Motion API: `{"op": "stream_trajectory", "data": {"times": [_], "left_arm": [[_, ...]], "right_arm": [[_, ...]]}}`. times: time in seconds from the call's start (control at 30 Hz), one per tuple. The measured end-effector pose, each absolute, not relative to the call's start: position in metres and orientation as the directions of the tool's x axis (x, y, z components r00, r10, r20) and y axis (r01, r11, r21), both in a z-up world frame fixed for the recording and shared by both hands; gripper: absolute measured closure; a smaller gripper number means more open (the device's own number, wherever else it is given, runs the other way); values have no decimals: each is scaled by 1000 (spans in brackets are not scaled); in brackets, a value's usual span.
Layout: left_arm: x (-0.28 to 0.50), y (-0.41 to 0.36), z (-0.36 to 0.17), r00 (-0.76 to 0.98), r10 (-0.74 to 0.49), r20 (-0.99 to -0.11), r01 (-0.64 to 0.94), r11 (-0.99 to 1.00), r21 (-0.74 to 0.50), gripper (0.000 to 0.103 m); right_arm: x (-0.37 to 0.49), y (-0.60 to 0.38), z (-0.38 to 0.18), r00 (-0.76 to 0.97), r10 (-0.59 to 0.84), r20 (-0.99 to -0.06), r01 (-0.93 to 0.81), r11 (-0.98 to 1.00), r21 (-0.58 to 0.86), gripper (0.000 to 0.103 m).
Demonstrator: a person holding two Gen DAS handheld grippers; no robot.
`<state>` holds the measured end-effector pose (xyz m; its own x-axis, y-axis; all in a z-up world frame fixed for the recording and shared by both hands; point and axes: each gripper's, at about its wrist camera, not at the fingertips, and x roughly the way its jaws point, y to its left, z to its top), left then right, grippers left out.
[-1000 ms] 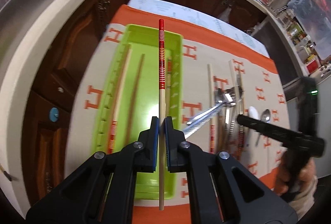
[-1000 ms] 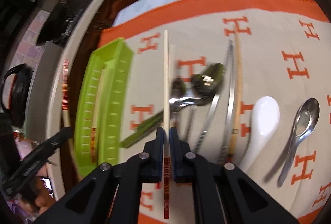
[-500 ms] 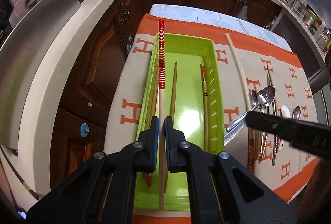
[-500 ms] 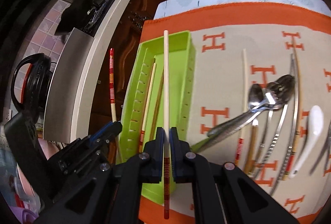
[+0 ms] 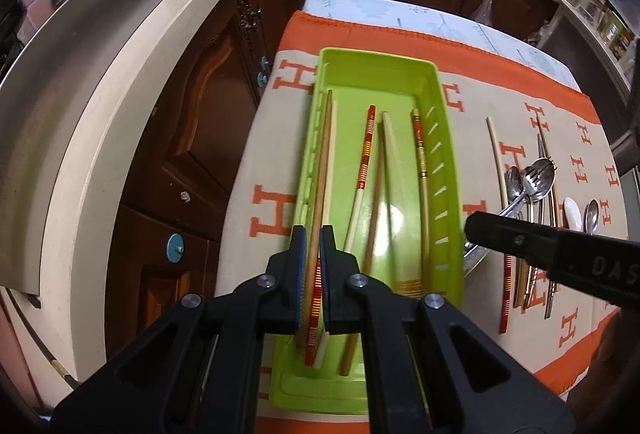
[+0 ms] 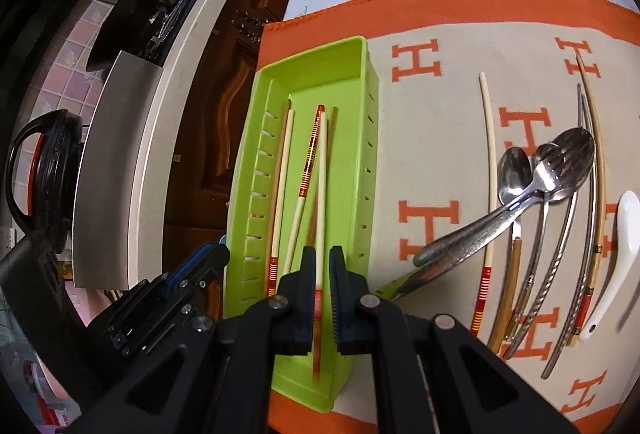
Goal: Organize utensils
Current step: 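Carry both held chopsticks into the green tray and open both tools, then move the left tool back over the pile and lower onto the steel spoons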
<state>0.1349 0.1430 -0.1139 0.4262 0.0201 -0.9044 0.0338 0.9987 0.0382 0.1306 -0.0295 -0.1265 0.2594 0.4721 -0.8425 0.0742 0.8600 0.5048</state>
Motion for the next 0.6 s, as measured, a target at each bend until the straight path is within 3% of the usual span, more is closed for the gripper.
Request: {"op": "stream_trajectory", "data": {"times": [0.6], "left_arm": [[110, 141, -96, 443, 6, -896, 41, 999, 27, 99]], "right_arm": [[106, -48, -119, 281, 429, -858, 52, 886, 460, 96]]}}
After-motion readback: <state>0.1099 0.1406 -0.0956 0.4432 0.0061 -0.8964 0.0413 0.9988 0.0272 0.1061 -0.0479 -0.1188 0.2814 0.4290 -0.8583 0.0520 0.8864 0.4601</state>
